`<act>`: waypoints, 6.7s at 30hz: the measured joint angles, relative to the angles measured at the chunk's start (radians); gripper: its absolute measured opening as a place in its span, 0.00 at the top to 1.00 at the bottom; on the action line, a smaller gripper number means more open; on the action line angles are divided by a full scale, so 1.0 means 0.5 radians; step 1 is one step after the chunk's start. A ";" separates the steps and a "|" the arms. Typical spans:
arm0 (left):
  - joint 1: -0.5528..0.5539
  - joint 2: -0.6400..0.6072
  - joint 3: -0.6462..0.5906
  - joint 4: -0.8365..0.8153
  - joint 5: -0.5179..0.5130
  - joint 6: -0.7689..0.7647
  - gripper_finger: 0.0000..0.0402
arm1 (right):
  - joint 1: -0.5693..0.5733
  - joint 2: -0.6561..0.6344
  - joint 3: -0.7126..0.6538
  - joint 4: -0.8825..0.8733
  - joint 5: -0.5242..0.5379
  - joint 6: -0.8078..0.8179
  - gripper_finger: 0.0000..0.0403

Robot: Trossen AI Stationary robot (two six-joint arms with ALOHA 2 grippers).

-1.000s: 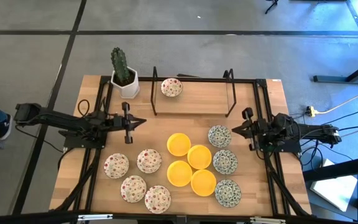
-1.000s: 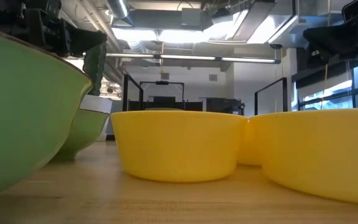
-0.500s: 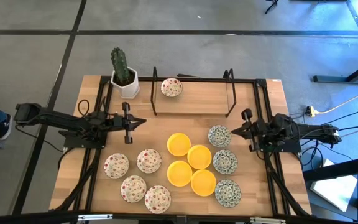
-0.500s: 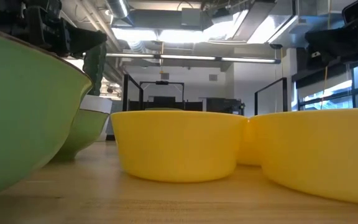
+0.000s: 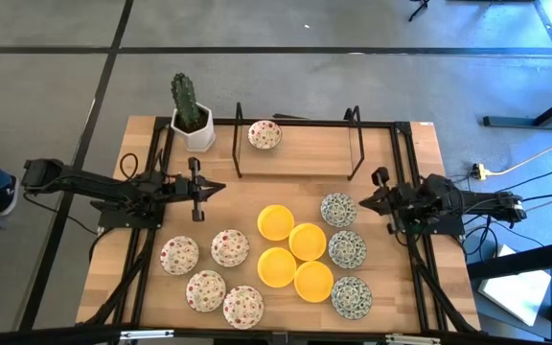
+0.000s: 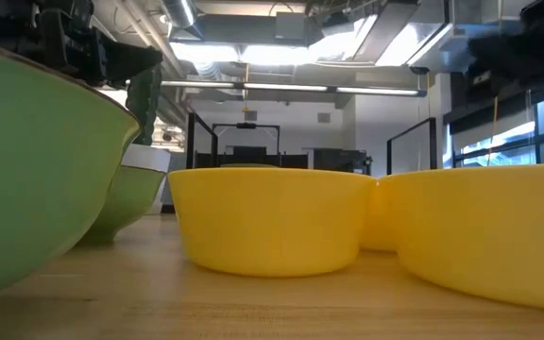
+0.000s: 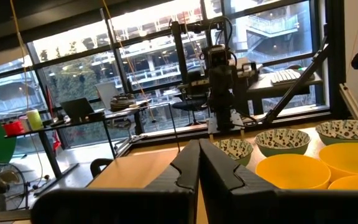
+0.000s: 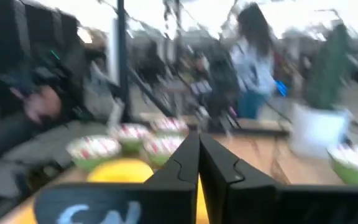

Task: Pick & Place Mini bowls
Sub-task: Put the top blue bowl on the shelf

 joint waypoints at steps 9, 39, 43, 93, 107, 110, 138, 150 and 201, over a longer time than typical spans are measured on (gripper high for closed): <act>0.000 0.000 0.000 0.017 -0.021 0.001 0.99 | 0.220 0.409 0.478 -0.445 0.270 0.028 0.98; 0.000 0.001 0.000 0.016 -0.023 -0.089 0.98 | 0.281 2.347 1.997 -1.945 0.880 -0.252 0.57; 0.000 0.001 0.000 0.015 -0.023 -0.089 0.98 | 0.048 2.462 2.063 -2.081 0.667 -0.406 0.58; -0.001 0.003 0.000 0.001 -0.016 -0.034 0.98 | -0.603 3.258 2.063 -2.213 0.227 -0.821 0.67; 0.000 0.002 0.000 0.000 -0.024 -0.050 0.99 | -0.605 3.174 2.076 -2.247 0.222 -0.831 0.95; -0.001 0.002 0.000 0.000 -0.024 -0.028 0.98 | -0.603 3.072 2.112 -2.217 0.243 -0.838 0.97; -0.001 0.003 0.001 -0.001 -0.023 -0.006 0.99 | -0.415 1.214 1.957 -2.208 0.021 -0.237 0.97; -0.001 0.002 0.001 -0.001 -0.025 -0.040 0.98 | -0.415 0.879 1.648 -2.166 0.110 -0.074 0.97; 0.000 0.002 0.001 0.002 -0.165 0.050 0.99 | -1.616 3.519 3.185 -2.425 0.284 -0.489 0.97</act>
